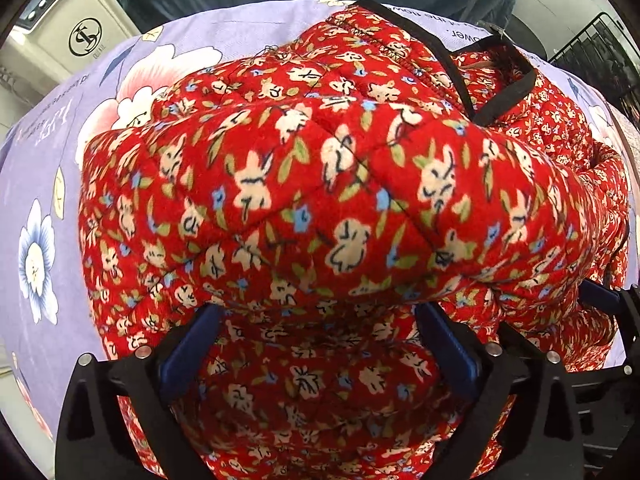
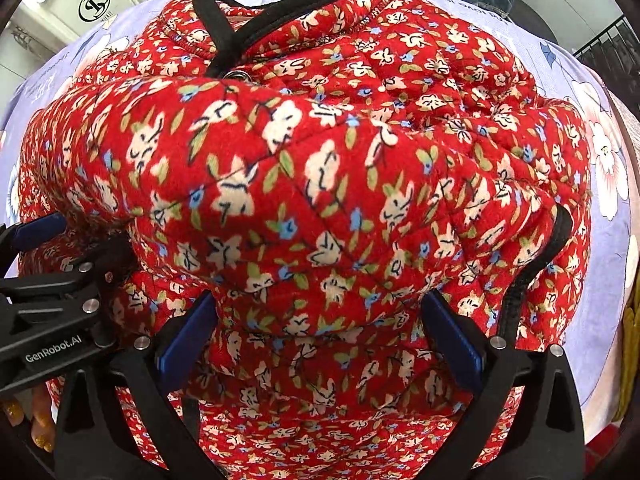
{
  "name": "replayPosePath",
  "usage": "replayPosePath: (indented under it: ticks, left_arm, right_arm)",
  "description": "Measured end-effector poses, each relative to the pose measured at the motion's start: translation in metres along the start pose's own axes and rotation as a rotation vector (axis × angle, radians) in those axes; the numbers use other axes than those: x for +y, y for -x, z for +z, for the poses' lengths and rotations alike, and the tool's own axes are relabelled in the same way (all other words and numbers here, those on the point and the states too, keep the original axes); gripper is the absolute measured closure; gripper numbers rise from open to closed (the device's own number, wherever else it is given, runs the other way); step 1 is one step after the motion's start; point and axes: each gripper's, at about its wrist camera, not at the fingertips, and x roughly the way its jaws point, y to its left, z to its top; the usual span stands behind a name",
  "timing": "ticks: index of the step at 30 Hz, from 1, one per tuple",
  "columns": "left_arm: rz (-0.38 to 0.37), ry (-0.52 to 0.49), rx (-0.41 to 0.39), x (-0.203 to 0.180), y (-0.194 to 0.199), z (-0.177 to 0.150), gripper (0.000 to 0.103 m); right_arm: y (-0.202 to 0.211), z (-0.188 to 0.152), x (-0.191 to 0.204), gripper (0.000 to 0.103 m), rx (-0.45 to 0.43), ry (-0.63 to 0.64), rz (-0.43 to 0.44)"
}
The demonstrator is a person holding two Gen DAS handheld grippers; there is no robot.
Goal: Fold large clothes
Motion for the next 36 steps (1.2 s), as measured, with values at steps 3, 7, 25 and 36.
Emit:
replayPosePath:
  ticks: [3,7,25,36]
  left_arm:
    - [0.001,-0.005,-0.021,0.001,-0.003,0.002,0.006]
    - [0.001,-0.013,-0.064,-0.002,-0.001,-0.008,0.006]
    - [-0.117,0.181,-0.23,0.097,0.089,-0.181,0.008]
    - [-0.396,0.398,-0.082,0.164,0.051,-0.264,0.01]
  right_arm:
    - [0.001,0.001,-0.002,0.004,-0.025,0.001,0.005]
    - [0.002,-0.004,0.0,0.004,-0.078,0.011,0.03]
    - [0.077,-0.122,-0.086,0.005,-0.228,-0.004,0.188]
    - [0.035,-0.233,-0.215,0.005,-0.079,-0.287,0.31]
